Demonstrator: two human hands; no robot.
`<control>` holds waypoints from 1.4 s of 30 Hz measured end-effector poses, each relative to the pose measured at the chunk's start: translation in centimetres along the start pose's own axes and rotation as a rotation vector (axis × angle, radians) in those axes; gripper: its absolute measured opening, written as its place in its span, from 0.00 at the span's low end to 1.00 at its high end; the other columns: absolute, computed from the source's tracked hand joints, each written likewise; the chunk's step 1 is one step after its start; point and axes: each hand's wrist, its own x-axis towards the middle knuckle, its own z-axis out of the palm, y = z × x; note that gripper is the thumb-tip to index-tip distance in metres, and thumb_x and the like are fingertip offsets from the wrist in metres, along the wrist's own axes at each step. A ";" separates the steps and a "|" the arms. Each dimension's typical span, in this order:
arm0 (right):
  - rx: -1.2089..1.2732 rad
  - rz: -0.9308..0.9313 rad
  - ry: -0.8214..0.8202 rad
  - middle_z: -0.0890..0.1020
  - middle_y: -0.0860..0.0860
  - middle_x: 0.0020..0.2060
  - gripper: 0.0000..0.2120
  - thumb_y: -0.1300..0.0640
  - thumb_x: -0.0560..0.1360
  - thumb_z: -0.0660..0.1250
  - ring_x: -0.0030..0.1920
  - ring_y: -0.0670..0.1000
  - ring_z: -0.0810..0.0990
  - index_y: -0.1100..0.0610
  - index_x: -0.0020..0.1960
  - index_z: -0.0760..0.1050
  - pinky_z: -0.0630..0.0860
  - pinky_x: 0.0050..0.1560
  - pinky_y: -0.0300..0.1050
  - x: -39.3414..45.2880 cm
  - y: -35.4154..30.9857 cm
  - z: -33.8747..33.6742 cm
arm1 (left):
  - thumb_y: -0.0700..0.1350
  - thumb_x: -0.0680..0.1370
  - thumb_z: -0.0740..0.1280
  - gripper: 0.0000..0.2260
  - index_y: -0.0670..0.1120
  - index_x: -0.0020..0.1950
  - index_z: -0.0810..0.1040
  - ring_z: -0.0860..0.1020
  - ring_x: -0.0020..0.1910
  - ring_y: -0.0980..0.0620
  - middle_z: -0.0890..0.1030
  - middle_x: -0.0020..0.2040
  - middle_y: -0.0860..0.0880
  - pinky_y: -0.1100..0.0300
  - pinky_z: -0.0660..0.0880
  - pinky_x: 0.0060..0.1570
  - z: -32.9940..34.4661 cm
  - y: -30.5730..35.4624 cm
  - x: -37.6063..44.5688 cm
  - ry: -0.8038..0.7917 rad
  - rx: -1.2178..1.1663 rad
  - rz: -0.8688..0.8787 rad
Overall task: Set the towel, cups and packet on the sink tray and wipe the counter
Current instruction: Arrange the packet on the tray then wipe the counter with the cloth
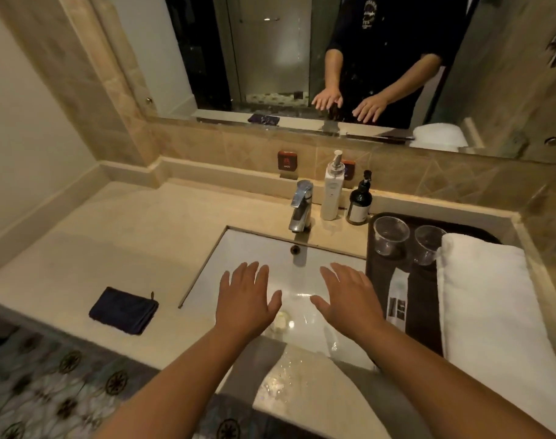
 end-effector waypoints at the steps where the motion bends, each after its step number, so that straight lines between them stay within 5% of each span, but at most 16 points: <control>1: -0.006 -0.007 -0.010 0.61 0.52 0.76 0.33 0.33 0.76 0.54 0.75 0.56 0.58 0.48 0.76 0.56 0.52 0.73 0.56 -0.3 -0.9 0.1 | 0.65 0.78 0.51 0.30 0.50 0.75 0.64 0.63 0.74 0.45 0.67 0.76 0.47 0.43 0.57 0.72 -0.2 -0.8 -0.7 -0.003 0.003 -0.001; 22: -0.004 -0.191 0.002 0.70 0.51 0.71 0.33 0.34 0.74 0.59 0.70 0.55 0.68 0.49 0.74 0.62 0.62 0.70 0.53 0.4 -17.0 2.3 | 0.65 0.78 0.49 0.31 0.49 0.76 0.62 0.66 0.71 0.47 0.69 0.74 0.47 0.49 0.63 0.68 -3.0 -15.4 -7.9 0.038 0.053 -0.149; 42: -0.045 -0.513 -0.092 0.68 0.55 0.72 0.31 0.37 0.77 0.55 0.68 0.57 0.67 0.53 0.75 0.61 0.61 0.68 0.49 14.2 -35.6 7.4 | 0.63 0.79 0.52 0.31 0.48 0.78 0.61 0.64 0.73 0.47 0.67 0.75 0.47 0.48 0.59 0.70 -2.2 -35.7 -3.6 0.038 0.030 -0.432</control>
